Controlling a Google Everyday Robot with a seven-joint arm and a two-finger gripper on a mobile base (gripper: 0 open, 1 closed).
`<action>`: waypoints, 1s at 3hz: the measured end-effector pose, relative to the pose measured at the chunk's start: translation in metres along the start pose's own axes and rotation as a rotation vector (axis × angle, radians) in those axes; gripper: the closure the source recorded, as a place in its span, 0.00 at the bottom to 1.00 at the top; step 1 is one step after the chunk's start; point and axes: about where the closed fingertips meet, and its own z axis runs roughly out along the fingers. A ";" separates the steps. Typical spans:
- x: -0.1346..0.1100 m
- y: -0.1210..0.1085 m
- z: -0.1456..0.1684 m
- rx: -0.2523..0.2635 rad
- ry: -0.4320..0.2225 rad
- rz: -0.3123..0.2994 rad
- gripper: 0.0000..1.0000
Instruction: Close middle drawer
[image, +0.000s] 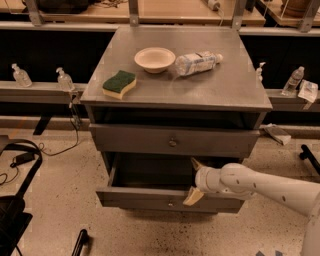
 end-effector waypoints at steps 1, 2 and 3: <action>0.005 0.001 -0.001 0.003 -0.006 0.017 0.00; 0.005 0.001 -0.001 0.003 -0.006 0.017 0.00; 0.005 0.001 -0.001 0.003 -0.006 0.017 0.00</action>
Offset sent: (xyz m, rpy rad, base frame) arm -0.0431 -0.0075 0.0125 0.1525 -0.0028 0.0100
